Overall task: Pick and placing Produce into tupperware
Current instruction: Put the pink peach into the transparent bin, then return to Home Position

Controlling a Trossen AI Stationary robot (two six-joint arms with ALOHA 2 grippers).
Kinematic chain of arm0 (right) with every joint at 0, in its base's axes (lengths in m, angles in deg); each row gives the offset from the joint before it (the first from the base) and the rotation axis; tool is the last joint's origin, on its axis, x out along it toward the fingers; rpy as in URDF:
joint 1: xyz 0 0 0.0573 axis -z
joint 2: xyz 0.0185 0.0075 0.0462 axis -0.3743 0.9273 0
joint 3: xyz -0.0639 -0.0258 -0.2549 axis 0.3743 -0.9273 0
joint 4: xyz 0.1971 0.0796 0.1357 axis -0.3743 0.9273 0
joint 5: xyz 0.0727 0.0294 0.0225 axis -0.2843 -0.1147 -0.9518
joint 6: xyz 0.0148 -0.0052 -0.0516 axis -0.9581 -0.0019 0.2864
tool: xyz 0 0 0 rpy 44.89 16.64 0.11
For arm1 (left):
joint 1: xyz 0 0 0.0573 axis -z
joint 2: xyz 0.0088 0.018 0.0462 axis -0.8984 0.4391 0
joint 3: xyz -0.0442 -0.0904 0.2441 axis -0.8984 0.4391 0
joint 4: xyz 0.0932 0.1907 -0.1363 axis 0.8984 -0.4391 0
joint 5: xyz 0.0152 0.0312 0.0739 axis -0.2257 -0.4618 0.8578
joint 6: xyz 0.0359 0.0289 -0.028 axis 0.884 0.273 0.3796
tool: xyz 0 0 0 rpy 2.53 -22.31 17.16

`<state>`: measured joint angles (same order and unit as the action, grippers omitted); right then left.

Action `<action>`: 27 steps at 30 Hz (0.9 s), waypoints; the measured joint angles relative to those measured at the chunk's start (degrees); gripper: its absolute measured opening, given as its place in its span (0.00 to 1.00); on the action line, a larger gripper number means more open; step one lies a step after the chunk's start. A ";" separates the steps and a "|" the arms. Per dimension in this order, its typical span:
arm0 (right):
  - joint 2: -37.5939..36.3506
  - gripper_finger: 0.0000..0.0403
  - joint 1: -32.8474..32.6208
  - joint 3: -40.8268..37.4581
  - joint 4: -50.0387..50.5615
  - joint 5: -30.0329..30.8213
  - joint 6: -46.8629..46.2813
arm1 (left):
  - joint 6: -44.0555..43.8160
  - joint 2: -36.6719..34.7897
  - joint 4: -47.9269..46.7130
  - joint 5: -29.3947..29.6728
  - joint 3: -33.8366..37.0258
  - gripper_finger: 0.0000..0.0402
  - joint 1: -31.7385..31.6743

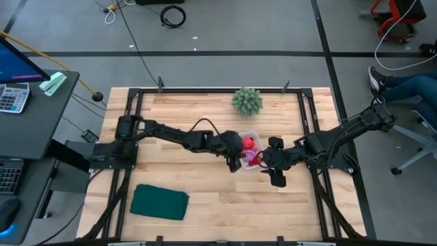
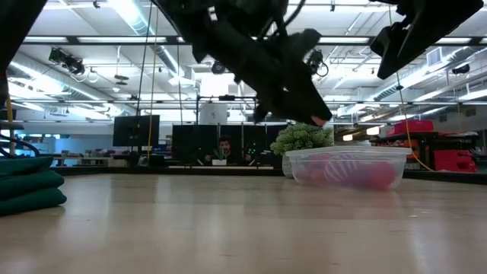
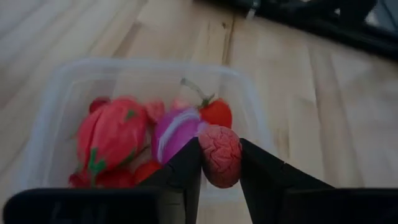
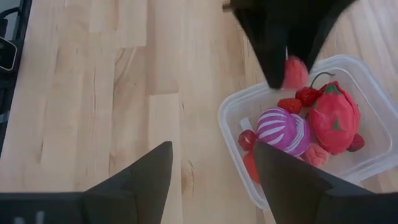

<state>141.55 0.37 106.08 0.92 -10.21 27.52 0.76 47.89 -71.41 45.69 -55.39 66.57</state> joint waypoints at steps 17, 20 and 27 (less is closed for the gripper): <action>0.02 0.59 -0.04 0.02 0.12 -0.59 -1.66 | 3.27 -2.62 -5.14 -0.17 -0.11 0.47 -0.62; 0.01 0.59 0.37 0.06 -0.54 -0.96 -3.37 | 3.80 -8.69 -19.40 -0.12 -0.09 0.45 -1.74; -1.63 0.59 4.54 6.27 6.40 1.40 8.25 | -0.01 -24.95 -46.04 3.66 -0.06 0.40 -2.78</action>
<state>139.92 4.91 112.35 7.33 -8.81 35.76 0.75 22.94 -117.45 49.35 -55.45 63.79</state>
